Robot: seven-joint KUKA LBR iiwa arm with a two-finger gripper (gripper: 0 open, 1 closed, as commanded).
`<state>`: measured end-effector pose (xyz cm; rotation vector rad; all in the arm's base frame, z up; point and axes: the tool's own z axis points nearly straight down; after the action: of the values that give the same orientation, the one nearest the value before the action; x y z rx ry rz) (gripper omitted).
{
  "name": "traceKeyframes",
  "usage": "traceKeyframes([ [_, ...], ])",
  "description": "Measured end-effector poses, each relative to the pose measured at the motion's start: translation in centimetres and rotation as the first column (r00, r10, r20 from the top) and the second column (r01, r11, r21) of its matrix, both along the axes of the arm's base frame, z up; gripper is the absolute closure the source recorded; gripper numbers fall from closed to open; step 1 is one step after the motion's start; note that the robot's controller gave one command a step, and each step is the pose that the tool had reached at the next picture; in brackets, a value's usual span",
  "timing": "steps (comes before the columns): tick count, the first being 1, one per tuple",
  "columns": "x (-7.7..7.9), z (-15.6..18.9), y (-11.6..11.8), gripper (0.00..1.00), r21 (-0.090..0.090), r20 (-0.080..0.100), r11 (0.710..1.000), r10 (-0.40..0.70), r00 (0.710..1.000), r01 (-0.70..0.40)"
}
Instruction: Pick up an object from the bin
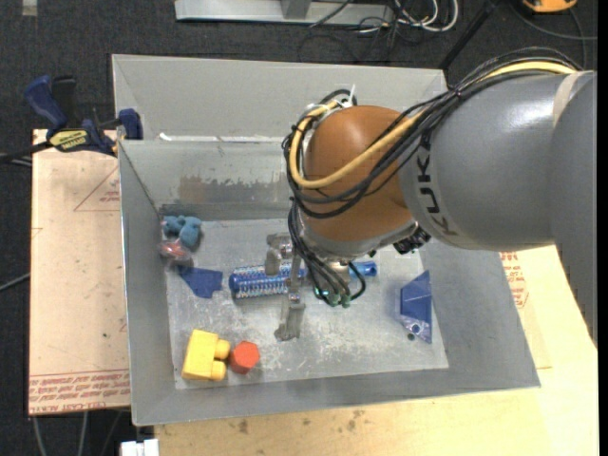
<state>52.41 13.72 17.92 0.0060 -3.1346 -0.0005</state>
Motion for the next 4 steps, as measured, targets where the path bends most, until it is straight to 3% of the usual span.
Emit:
traceKeyframes([
  [1,4.74,-11.27,-3.99,0.00,0.001,0.008,0.999,-0.053,0.999,0.053],
  [4,4.86,-11.20,-3.80,0.00,0.007,0.009,0.998,-0.056,0.998,0.056],
])
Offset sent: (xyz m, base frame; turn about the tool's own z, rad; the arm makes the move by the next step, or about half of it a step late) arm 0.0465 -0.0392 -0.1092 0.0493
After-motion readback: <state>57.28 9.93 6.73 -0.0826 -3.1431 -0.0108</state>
